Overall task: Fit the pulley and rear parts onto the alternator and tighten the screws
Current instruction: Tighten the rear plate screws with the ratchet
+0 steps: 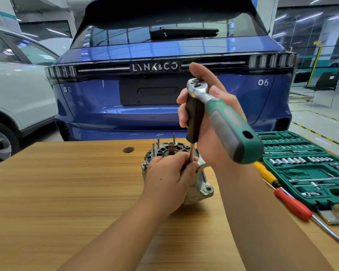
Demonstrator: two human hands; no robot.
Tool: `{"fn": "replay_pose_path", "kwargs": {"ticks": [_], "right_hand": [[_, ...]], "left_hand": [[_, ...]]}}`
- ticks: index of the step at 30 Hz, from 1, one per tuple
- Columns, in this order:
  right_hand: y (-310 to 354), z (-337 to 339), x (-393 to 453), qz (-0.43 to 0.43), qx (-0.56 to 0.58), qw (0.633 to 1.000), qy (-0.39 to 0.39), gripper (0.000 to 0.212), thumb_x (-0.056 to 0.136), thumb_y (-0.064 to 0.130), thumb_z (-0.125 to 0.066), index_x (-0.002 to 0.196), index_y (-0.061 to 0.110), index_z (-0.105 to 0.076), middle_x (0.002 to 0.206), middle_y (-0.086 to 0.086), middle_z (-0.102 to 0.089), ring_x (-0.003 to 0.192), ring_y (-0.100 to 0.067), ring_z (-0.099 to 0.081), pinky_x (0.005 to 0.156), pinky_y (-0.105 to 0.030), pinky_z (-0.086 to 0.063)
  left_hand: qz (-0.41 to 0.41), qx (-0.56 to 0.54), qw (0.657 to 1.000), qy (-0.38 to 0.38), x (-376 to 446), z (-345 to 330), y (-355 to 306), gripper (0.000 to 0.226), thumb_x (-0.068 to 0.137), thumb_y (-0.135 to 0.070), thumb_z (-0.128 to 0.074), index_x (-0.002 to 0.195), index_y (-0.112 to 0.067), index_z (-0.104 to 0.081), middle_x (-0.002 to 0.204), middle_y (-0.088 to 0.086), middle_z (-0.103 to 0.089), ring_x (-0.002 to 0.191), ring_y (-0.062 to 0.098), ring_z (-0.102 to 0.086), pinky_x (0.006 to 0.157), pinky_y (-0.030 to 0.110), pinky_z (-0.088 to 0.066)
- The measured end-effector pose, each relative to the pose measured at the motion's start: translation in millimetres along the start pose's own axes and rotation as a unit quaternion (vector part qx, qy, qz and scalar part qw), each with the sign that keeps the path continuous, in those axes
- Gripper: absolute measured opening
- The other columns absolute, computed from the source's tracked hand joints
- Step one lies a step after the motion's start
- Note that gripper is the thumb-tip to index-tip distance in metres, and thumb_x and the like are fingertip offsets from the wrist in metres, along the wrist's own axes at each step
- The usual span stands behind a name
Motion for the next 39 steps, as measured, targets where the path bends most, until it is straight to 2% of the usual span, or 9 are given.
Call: {"fn": "replay_pose_path", "kwargs": {"ticks": [5, 11, 14, 16, 19, 22, 30, 36, 39], "right_hand": [[1, -5, -3, -0.019, -0.003, 0.999, -0.035, 0.032, 0.092, 0.027, -0.055, 0.121, 0.014, -0.059, 0.088, -0.009, -0.061, 0.064, -0.017, -0.058, 0.057, -0.026, -0.049], [9, 4, -6, 0.042, -0.182, 0.964, -0.188, 0.029, 0.088, 0.028, -0.071, 0.089, 0.002, -0.059, 0.060, 0.001, -0.043, 0.051, -0.017, -0.035, 0.048, -0.029, -0.034], [7, 2, -5, -0.014, -0.114, 0.987, -0.114, 0.015, 0.092, 0.019, -0.066, 0.103, 0.011, -0.062, 0.068, 0.001, -0.051, 0.056, -0.014, -0.044, 0.054, -0.025, -0.041], [8, -3, -6, 0.013, -0.110, 0.992, -0.061, 0.025, 0.095, 0.009, -0.061, 0.118, 0.019, -0.059, 0.073, -0.002, -0.051, 0.059, -0.016, -0.047, 0.058, -0.026, -0.043], [10, -11, -7, 0.090, -0.157, 0.983, -0.037, 0.033, 0.095, 0.000, -0.058, 0.117, 0.025, -0.059, 0.074, -0.003, -0.053, 0.057, -0.017, -0.046, 0.055, -0.028, -0.044], [7, -14, -7, 0.073, -0.120, 0.990, -0.017, 0.039, 0.091, -0.004, -0.053, 0.112, 0.028, -0.063, 0.078, -0.007, -0.052, 0.056, -0.012, -0.043, 0.053, -0.023, -0.041], [4, -9, -7, -0.010, 0.031, 0.998, 0.055, 0.051, 0.082, 0.014, -0.036, 0.129, 0.015, -0.056, 0.090, -0.015, -0.049, 0.071, -0.024, -0.050, 0.062, -0.029, -0.047], [1, -5, -4, -0.029, -0.022, 0.999, 0.014, 0.037, 0.089, 0.024, -0.060, 0.126, 0.019, -0.058, 0.089, -0.012, -0.051, 0.070, -0.022, -0.048, 0.063, -0.028, -0.045], [4, -4, -6, -0.025, -0.028, 0.999, -0.031, 0.030, 0.091, 0.022, -0.060, 0.120, 0.015, -0.058, 0.080, -0.003, -0.058, 0.063, -0.017, -0.050, 0.061, -0.028, -0.042]], "left_hand": [[0.007, -0.025, 1.000, 0.006, -1, -2, 5, 0.016, 0.102, -0.036, -0.049, 0.096, -0.032, -0.063, 0.079, -0.018, -0.062, 0.082, -0.003, -0.055, 0.098, 0.046, -0.042], [0.003, 0.009, 1.000, 0.012, -1, -5, 7, 0.026, 0.103, -0.042, -0.044, 0.109, -0.033, -0.067, 0.088, -0.020, -0.067, 0.084, -0.008, -0.052, 0.103, 0.032, -0.027], [0.007, 0.001, 1.000, 0.004, 0, -4, 7, 0.022, 0.103, -0.039, -0.047, 0.110, -0.034, -0.067, 0.093, -0.019, -0.069, 0.084, -0.013, -0.046, 0.097, 0.027, -0.025], [0.009, 0.000, 1.000, 0.000, -1, -4, 6, 0.018, 0.103, -0.038, -0.048, 0.104, -0.035, -0.066, 0.088, -0.020, -0.068, 0.082, -0.010, -0.048, 0.098, 0.029, -0.026], [0.016, 0.001, 1.000, 0.008, -1, -3, 5, 0.015, 0.102, -0.038, -0.047, 0.093, -0.039, -0.059, 0.079, -0.022, -0.062, 0.079, -0.009, -0.051, 0.103, 0.037, -0.032], [0.024, 0.003, 1.000, 0.012, 0, -3, 5, 0.022, 0.102, -0.038, -0.047, 0.092, -0.029, -0.064, 0.082, -0.014, -0.067, 0.081, 0.004, -0.057, 0.102, 0.044, -0.036], [0.031, -0.038, 0.998, 0.033, -2, -2, 4, 0.013, 0.102, -0.039, -0.048, 0.096, -0.036, -0.059, 0.085, -0.020, -0.062, 0.089, 0.001, -0.058, 0.097, 0.048, -0.045], [0.006, -0.028, 1.000, 0.006, -1, -3, 7, 0.025, 0.101, -0.045, -0.042, 0.095, -0.033, -0.063, 0.082, -0.018, -0.066, 0.101, -0.014, -0.044, 0.096, 0.041, -0.039], [0.003, 0.007, 1.000, -0.003, 0, -4, 8, 0.031, 0.100, -0.047, -0.040, 0.097, -0.030, -0.066, 0.083, -0.015, -0.068, 0.087, 0.001, -0.055, 0.103, 0.038, -0.032]]}}
Point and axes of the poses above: each hand's wrist, its own x-axis towards the middle knuckle, its own z-axis out of the back of the hand, y = z × x, the point moved 4 cm from there along x, towards the middle knuckle
